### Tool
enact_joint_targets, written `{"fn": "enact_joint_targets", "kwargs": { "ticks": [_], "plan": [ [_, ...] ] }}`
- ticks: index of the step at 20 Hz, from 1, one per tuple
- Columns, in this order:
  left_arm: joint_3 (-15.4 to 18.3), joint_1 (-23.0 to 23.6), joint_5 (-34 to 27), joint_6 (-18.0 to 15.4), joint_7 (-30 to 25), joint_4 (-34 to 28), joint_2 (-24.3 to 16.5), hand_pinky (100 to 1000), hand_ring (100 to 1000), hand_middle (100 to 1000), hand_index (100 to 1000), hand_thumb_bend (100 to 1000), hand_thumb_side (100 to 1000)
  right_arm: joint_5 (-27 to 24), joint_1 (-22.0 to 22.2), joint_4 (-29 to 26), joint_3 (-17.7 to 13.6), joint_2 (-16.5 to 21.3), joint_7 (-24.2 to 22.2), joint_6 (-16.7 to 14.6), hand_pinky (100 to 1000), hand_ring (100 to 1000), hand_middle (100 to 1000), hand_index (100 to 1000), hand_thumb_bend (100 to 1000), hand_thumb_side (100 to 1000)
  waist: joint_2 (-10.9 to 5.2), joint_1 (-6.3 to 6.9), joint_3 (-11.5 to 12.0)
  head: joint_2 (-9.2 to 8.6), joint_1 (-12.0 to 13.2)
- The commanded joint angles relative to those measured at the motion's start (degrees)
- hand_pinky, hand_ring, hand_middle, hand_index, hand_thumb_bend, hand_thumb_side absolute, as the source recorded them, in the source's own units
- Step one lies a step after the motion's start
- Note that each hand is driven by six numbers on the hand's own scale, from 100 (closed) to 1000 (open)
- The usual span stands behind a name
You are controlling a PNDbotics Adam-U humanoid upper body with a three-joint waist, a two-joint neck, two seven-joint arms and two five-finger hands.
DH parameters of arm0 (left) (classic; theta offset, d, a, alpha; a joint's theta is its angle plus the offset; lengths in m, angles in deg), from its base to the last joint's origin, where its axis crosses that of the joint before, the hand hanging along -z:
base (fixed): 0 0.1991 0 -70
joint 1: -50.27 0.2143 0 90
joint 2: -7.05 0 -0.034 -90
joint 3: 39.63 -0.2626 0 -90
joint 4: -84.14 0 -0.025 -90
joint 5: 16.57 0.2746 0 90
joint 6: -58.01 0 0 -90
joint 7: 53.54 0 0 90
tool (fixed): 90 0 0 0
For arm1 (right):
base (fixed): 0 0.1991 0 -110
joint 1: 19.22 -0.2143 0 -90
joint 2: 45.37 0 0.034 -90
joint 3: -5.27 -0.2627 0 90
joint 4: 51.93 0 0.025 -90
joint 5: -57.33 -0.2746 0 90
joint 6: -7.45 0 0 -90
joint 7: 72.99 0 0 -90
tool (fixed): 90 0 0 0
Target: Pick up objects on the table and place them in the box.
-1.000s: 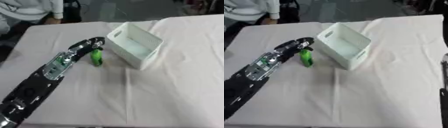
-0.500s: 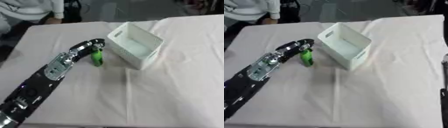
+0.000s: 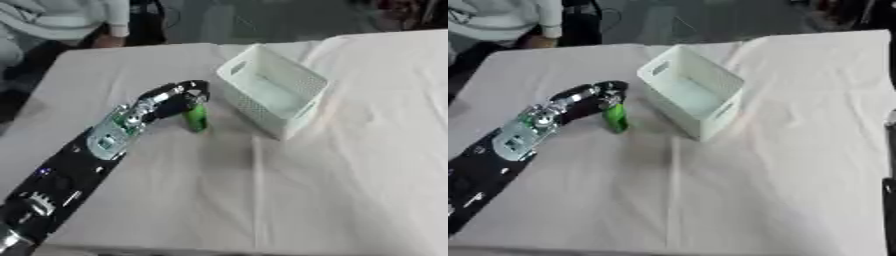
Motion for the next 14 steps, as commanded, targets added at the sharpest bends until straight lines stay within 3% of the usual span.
{"fn": "enact_joint_targets", "kwargs": {
  "ticks": [1, 9, 14],
  "plan": [
    [0.3, -0.6, 0.9, -0.2, -0.6, -0.3, -1.9, 996, 848, 982, 1000, 107, 773, 0.0, -1.0, -1.0, 0.0, 0.1, -0.1, -0.1, 414, 335, 444, 551, 100, 1000, -0.72, -0.07, 0.1, -0.28, 0.4],
    [0.4, -0.5, 2.9, -1.8, -2.0, -0.8, -2.6, 1000, 851, 988, 1000, 178, 801, 0.0, -1.0, -1.0, 0.0, 0.2, -0.1, 0.0, 414, 335, 444, 551, 100, 1000, -0.74, -0.07, 0.1, -0.34, 0.3],
    [0.4, -0.2, 4.9, -3.3, -3.0, -0.8, -3.2, 1000, 870, 988, 1000, 210, 759, 0.0, -1.0, -1.0, 0.0, 0.2, -0.1, 0.0, 414, 335, 444, 551, 100, 1000, -0.74, -0.07, 0.2, -0.34, 0.3]
  ]
}}
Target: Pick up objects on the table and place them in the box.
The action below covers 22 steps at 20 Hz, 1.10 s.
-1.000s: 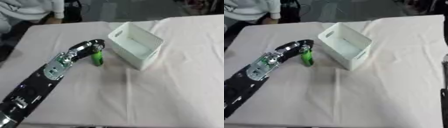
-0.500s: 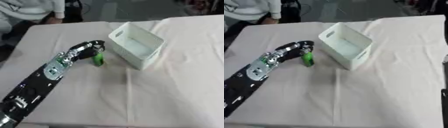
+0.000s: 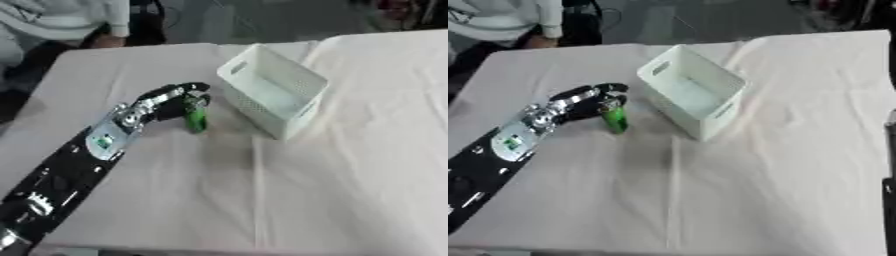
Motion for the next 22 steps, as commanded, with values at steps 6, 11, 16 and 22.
{"fn": "enact_joint_targets", "kwargs": {
  "ticks": [6, 11, 16, 22],
  "plan": [
    [0.7, 0.0, 3.7, -2.1, 0.4, -0.1, -2.6, 989, 866, 986, 1000, 215, 731, 0.0, -1.0, -1.0, 0.0, 0.2, -0.1, 0.0, 414, 335, 444, 551, 100, 1000, -0.74, -0.08, 0.1, -0.32, 0.4],
    [0.9, 0.4, 4.4, -2.6, 0.5, 0.5, -2.7, 991, 866, 988, 1000, 213, 733, 0.0, -1.0, -1.0, 0.0, 0.2, -0.2, 0.0, 415, 335, 444, 551, 100, 1000, -0.69, -0.1, 0.2, -0.28, 0.6],
    [1.5, 0.5, 4.2, -2.5, 0.8, 0.2, -3.1, 992, 865, 989, 1000, 217, 738, 0.0, -0.9, -1.0, 0.0, 0.3, -0.2, 0.0, 415, 335, 444, 552, 100, 1000, -0.7, -0.1, 0.2, -0.27, 0.6],
    [1.2, 0.6, 5.1, -3.1, 0.5, 0.4, -2.9, 996, 867, 990, 1000, 246, 740, 0.0, -1.0, -1.0, 0.0, 0.2, -0.2, 0.0, 414, 335, 444, 551, 100, 1000, -0.7, -0.11, 0.1, -0.41, 0.6]
  ]
}}
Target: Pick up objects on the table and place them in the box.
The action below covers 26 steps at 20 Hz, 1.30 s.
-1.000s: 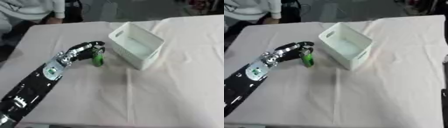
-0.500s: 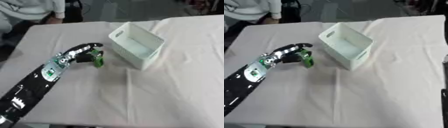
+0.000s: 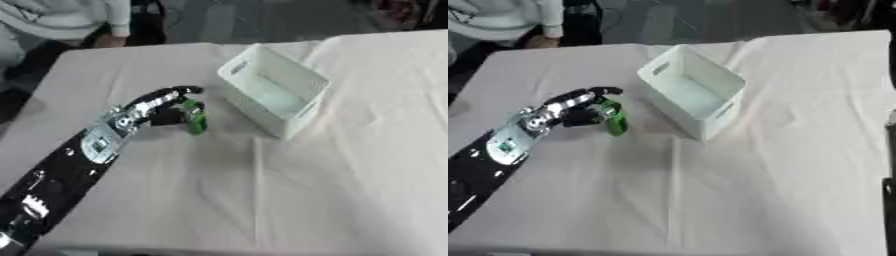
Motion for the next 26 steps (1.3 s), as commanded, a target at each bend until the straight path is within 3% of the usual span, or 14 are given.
{"fn": "enact_joint_targets", "kwargs": {
  "ticks": [1, 13, 26],
  "plan": [
    [0.4, -0.6, 0.7, -1.0, 0.3, -0.4, -2.2, 989, 856, 986, 1000, 258, 732, 0.0, -1.0, -1.0, 0.0, 0.2, -0.2, 0.0, 415, 335, 444, 551, 100, 1000, -0.69, -0.11, 0.0, -0.46, 0.5],
    [0.2, -0.6, 4.4, -4.3, 2.1, 1.0, -1.1, 987, 852, 979, 1000, 291, 682, 0.0, -1.2, -1.0, 0.0, 0.0, -0.1, -0.1, 414, 335, 444, 551, 100, 1000, -0.62, -0.09, -0.2, -0.76, 0.3],
    [0.6, -1.5, 7.1, -5.4, 2.7, 3.9, 0.9, 988, 850, 977, 1000, 300, 680, 0.0, -1.4, -1.0, 0.1, -0.3, -0.1, -0.2, 414, 335, 444, 551, 100, 1000, -0.5, -0.08, -0.5, -0.98, 0.1]
  ]
}}
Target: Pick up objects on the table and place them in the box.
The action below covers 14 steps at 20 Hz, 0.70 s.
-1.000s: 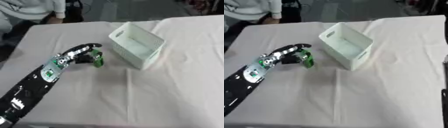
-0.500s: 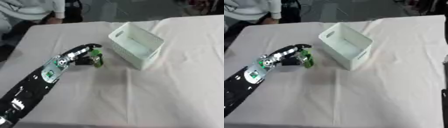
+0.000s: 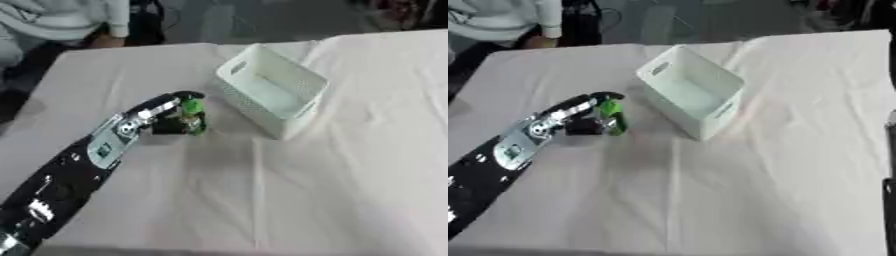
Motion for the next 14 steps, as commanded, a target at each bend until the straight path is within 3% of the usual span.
{"fn": "enact_joint_targets", "kwargs": {
  "ticks": [1, 14],
  "plan": [
    [0.8, -1.2, 0.8, -0.4, 0.2, 0.3, -0.7, 988, 850, 977, 1000, 300, 680, 0.0, -1.1, -1.0, 0.0, -0.2, -0.1, -0.1, 414, 335, 444, 551, 100, 1000, -0.57, -0.06, -0.1, -0.92, 0.1],
    [1.6, -1.4, 2.0, 0.0, 0.9, 2.5, -0.1, 987, 848, 975, 1000, 326, 675, 0.0, -1.3, -1.0, 0.1, -0.4, 0.0, -0.2, 414, 335, 444, 551, 100, 1000, -0.46, -0.03, -0.3, -1.12, 0.0]
  ]
}}
